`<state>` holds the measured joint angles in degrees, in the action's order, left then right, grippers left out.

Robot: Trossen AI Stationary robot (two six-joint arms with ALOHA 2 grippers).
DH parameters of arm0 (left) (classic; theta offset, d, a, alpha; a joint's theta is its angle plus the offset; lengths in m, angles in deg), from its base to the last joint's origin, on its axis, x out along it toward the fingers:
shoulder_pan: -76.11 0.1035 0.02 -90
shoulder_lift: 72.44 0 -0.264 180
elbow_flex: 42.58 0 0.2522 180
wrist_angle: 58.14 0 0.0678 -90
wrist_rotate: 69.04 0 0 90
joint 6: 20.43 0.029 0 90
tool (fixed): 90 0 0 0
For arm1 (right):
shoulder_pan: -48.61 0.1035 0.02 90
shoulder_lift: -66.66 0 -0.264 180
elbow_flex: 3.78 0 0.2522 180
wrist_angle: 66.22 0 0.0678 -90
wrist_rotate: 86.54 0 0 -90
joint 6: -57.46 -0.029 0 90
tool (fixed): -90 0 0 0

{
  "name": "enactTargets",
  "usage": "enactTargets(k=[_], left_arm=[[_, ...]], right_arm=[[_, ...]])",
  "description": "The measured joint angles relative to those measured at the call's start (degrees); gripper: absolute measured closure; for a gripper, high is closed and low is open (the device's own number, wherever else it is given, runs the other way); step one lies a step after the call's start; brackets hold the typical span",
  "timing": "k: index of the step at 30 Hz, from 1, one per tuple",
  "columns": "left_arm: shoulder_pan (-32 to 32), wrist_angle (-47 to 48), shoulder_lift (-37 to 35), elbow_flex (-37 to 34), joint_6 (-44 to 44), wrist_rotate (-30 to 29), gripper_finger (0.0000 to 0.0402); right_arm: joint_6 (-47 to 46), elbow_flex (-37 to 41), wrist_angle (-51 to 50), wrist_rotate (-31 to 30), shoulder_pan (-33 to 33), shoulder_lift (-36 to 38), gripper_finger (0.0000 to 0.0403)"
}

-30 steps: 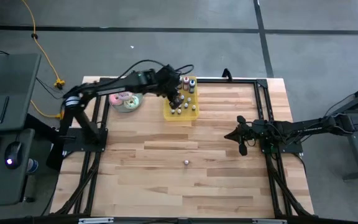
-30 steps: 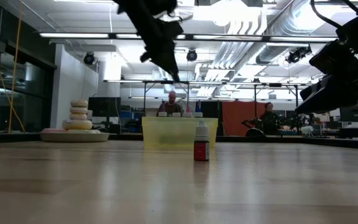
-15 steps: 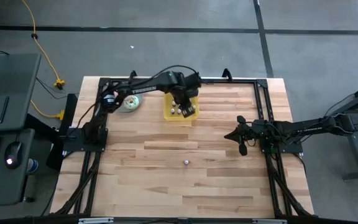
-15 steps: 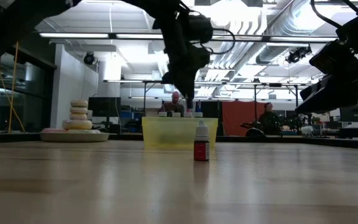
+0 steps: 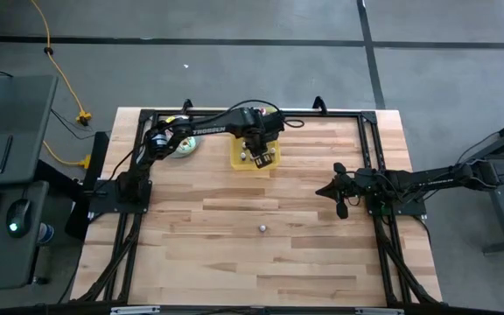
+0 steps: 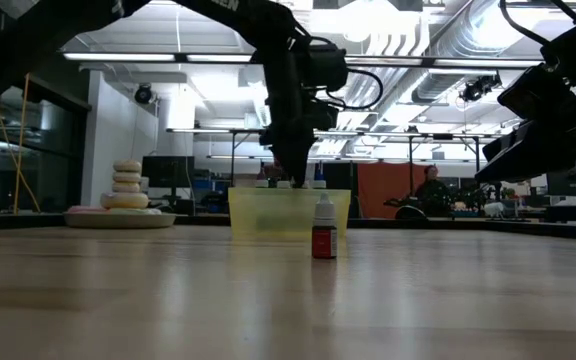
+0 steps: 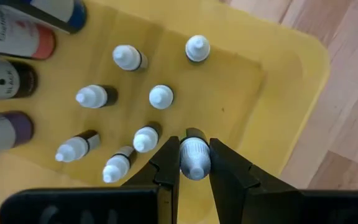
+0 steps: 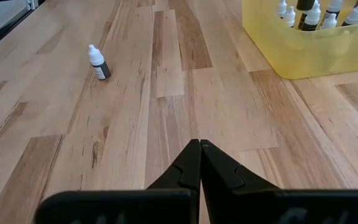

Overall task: Pick & Place food coloring
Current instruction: Put the small light green food coloring bottle into the yellow bin

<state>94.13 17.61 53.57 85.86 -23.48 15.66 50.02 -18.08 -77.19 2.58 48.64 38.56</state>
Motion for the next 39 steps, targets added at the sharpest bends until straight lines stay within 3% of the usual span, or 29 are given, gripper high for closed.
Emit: enactTargets(k=[20,39], left_arm=[[-0.04,-6.81,2.11,-2.92,-5.01,-0.39,0.0346],[-0.04,-7.0,3.61,-3.07,-5.2,-2.01,0.0346]], right_arm=[[0.0,0.01,0.01,0.01,0.02,0.0,0.0402],[0.0,0.01,0.0,0.01,0.01,0.01,0.0402]])
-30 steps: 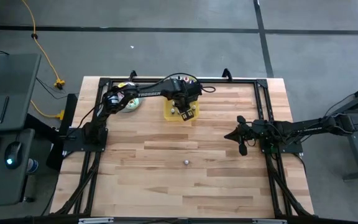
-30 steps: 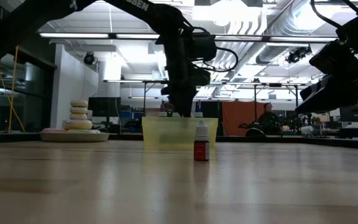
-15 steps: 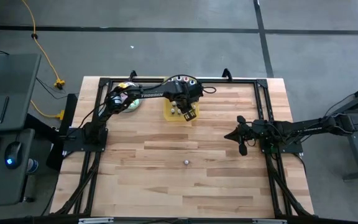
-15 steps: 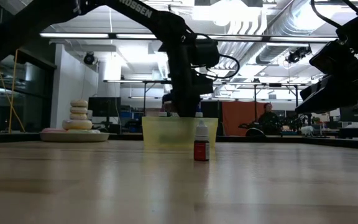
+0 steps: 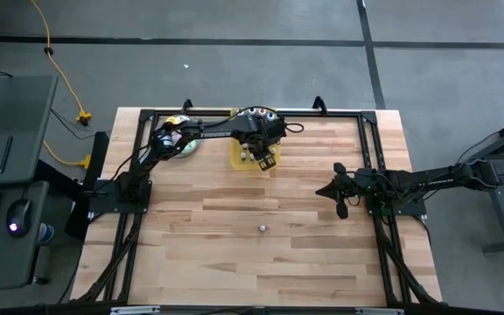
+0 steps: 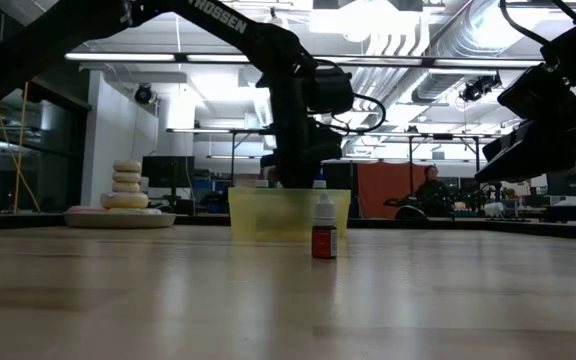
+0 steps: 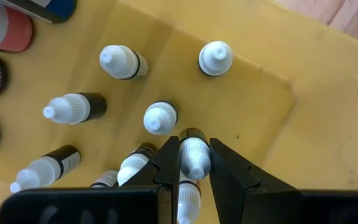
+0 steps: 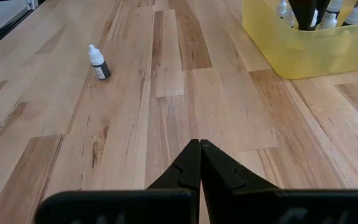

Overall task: Pick & Place food coloring
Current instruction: Put the small light green food coloring bottle into the yellow bin

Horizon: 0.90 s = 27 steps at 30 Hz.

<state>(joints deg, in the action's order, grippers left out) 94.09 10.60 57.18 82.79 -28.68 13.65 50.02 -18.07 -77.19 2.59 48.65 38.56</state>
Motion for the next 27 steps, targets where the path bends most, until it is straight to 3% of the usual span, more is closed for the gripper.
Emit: enactTargets(k=[9,18,27], left_arm=[[0.0,0.0,0.0,0.0,0.41,3.4,0.0346],[0.0,0.0,0.0,0.0,0.44,3.09,0.0344],[0.0,0.11,0.0,0.0,0.68,2.01,0.0281]], right_arm=[[0.0,-0.01,0.0,0.01,0.0,0.0,0.0402],[0.0,-0.01,0.0,0.01,0.0,0.0,0.0402],[0.0,-0.01,0.0,0.0,0.01,0.0,0.0402]])
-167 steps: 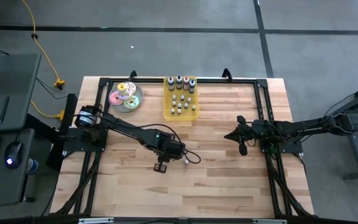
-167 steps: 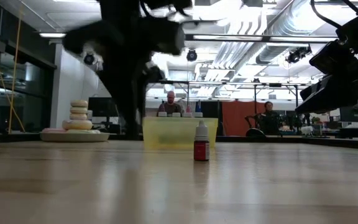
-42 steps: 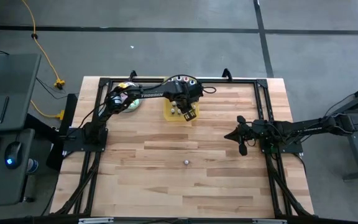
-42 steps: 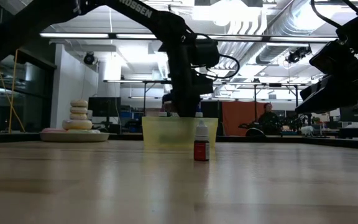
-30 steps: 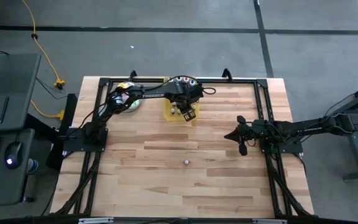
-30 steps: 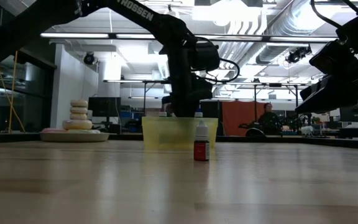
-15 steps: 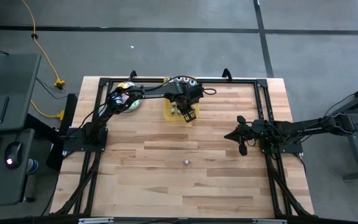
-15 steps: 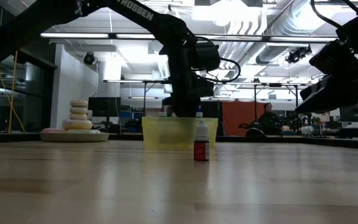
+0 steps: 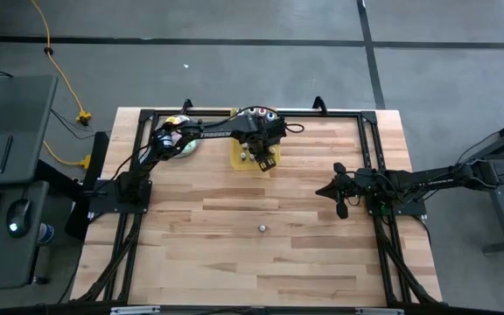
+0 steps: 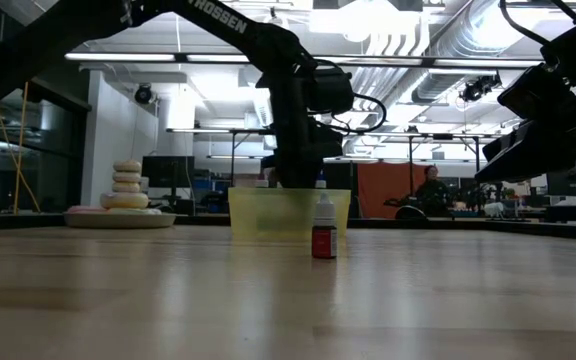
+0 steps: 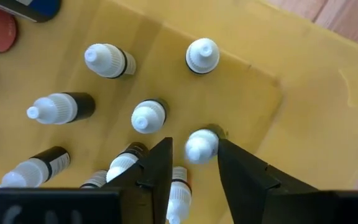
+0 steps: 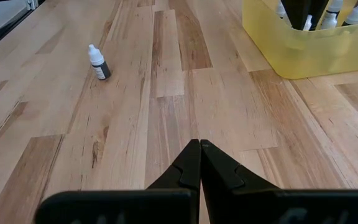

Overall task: Pick & Place food coloring
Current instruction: Put the small light green food coloring bottle into the yellow bin, then put the small red food coloring bottle into the yellow bin

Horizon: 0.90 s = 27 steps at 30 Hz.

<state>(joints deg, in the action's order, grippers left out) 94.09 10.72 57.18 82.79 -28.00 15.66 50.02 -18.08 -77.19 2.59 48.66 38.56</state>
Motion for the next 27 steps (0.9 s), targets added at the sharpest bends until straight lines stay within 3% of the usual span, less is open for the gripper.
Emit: enactTargets(k=[13,27], left_arm=[[0.0,0.46,-0.21,0.09,0.04,-1.68,0.0266],[-0.04,0.34,-6.25,0.13,0.42,-2.38,0.0266]], right_arm=[[0.0,0.01,0.0,0.01,-0.02,-0.01,0.0402],[0.01,0.01,-0.01,-0.01,-0.02,-0.02,0.0402]])
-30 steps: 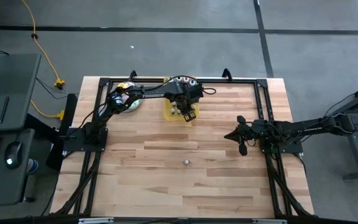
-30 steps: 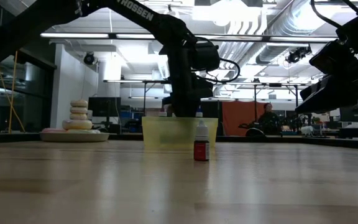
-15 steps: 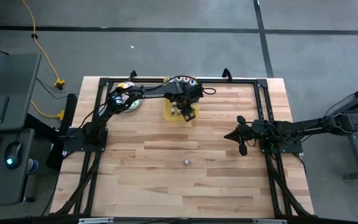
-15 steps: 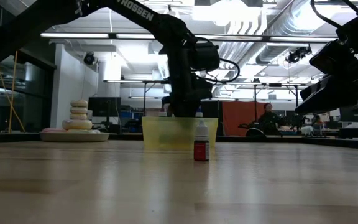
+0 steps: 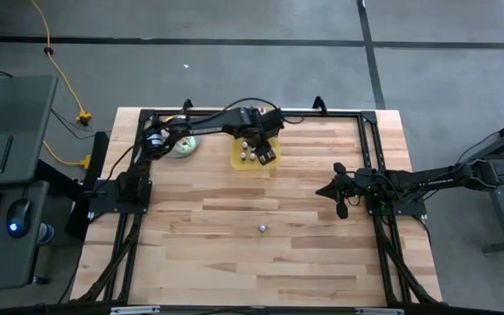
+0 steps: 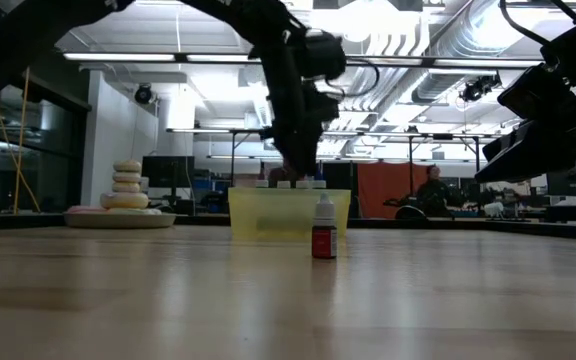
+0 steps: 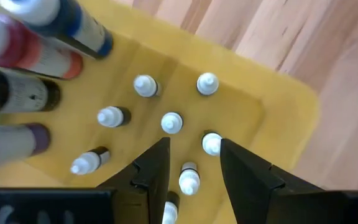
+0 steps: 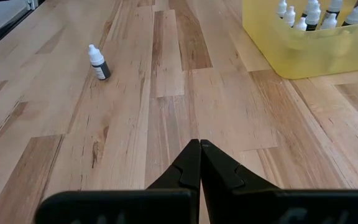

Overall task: Pick & Place food coloring
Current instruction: Put the small red food coloring bottle into the yellow bin

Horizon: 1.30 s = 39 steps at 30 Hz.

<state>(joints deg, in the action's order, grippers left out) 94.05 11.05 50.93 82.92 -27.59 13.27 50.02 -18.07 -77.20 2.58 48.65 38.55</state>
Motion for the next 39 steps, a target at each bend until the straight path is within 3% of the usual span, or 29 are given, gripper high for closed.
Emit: enactTargets(k=[13,21,28,32,39], left_arm=[[-4.7,4.07,-13.43,-0.01,7.0,0.02,0.0266],[-12.99,10.78,-20.62,-0.02,16.75,1.78,0.0266],[-19.91,20.15,-25.25,-0.38,16.57,2.86,0.0266],[-23.13,17.12,-32.61,-9.19,15.41,2.86,0.0266],[-26.9,-6.22,-48.81,-37.05,11.41,6.5,0.0266]], right_arm=[[-0.01,-0.01,0.01,0.0,0.02,-0.01,0.0402],[-0.01,0.0,0.0,0.01,0.02,-0.01,0.0402],[-0.01,0.01,0.01,0.0,0.0,-0.01,0.0402],[-0.01,0.01,-0.03,0.0,0.02,-0.01,0.0402],[-0.01,-0.01,-0.05,0.0,0.0,-0.01,0.0402]])
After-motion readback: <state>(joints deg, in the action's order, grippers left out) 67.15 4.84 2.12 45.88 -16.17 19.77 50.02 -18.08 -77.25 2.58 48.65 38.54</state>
